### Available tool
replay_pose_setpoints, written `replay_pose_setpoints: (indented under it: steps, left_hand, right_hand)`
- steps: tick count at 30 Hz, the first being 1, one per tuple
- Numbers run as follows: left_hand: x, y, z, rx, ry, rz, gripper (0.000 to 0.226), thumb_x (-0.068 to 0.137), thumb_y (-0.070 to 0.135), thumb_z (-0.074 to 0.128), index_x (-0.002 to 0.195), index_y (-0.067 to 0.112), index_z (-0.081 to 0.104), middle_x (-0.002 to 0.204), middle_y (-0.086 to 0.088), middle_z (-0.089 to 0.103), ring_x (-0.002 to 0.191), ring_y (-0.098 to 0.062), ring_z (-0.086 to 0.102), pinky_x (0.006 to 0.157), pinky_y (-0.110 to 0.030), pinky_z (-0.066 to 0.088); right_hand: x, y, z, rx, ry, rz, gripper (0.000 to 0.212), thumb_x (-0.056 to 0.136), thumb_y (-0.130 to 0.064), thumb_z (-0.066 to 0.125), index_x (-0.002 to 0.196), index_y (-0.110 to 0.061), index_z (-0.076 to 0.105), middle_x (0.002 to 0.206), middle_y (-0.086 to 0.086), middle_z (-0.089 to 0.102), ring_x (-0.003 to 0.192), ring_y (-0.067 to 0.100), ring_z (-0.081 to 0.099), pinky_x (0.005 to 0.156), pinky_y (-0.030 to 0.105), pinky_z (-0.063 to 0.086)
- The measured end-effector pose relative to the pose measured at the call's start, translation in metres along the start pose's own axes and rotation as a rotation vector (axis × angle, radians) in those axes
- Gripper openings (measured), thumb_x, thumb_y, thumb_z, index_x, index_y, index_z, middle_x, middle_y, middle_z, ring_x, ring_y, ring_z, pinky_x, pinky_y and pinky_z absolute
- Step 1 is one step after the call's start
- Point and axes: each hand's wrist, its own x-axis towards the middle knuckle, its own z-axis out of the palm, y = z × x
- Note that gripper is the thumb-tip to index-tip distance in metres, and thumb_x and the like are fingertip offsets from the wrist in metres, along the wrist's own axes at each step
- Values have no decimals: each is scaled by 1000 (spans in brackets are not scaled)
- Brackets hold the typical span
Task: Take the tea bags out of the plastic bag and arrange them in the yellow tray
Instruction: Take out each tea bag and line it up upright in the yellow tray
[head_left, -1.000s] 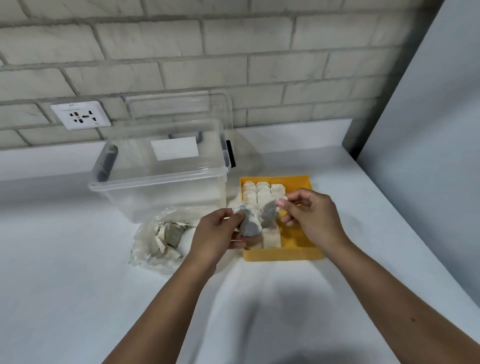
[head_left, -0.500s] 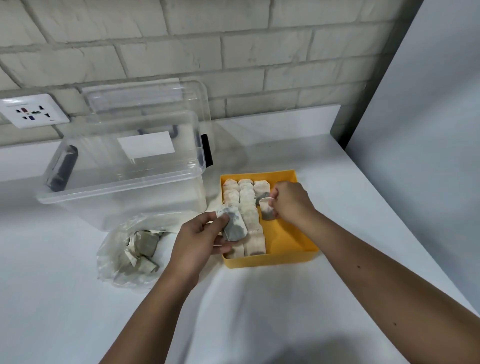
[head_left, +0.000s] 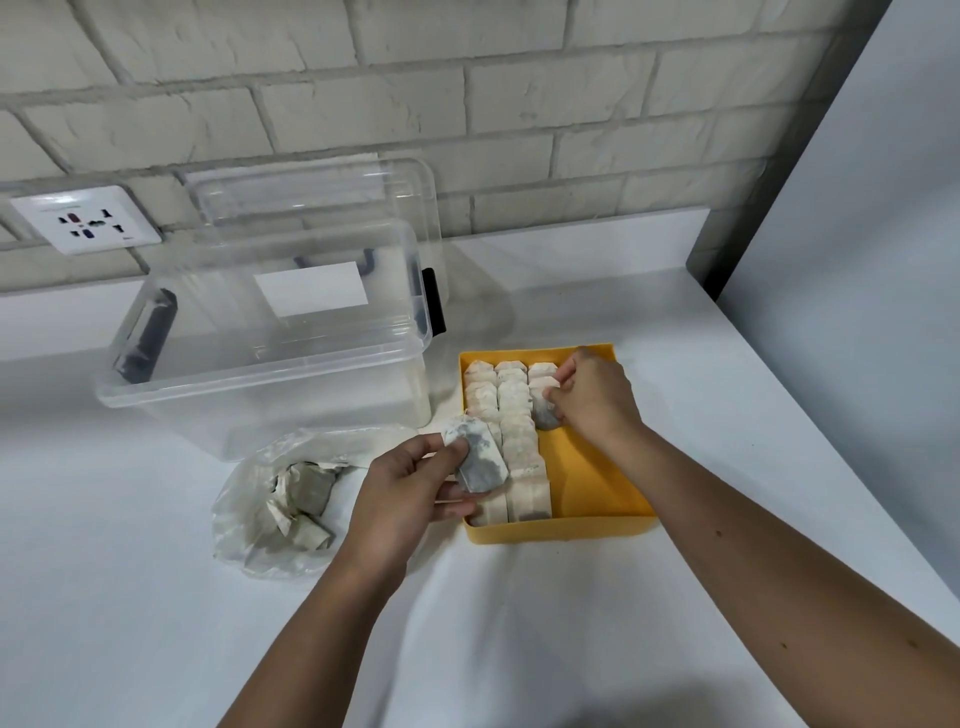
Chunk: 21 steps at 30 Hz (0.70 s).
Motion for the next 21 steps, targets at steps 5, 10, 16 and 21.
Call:
replay_pose_setpoints:
  steps: [5,10,16,21]
  left_hand:
    - [2,-1,1,-53,5,-10,20,93,19,66,105,3,70,91,-14,76,70,-25,71,59,-26,59]
    - [5,-1,7,-63,-34,-2,10,92,18,68,95,8,69,91,-12,77,74,-26,74,65,-29,62]
    - [1,1,11,-93,-80,-7,9,90,12,69,98,8,66,73,-6,75,61,-16,73,60,-24,60]
    - [0,-1,12,-128,-119,-35,19,87,7,70,106,5,67,83,-15,76,69,-18,75,62,-23,60]
  right_hand:
    - [-43,-18,-27,244,79,-161,24,84,-30,74,103,-18,67,92,-5,68,78,10,63,72,25,53]
    - [-87,-33,-29,574,-166,-151,18,75,-31,83,86,-19,74,67,-7,67,55,3,59,58,24,55]
    - [-97,-33,-22,534,-74,-176,11,76,-21,82,77,-17,72,55,-19,62,50,0,57,54,13,46]
    - [-100,-30,-28,690,-59,-114,4,80,-20,79,81,-18,75,54,-6,64,47,10,57,50,24,51]
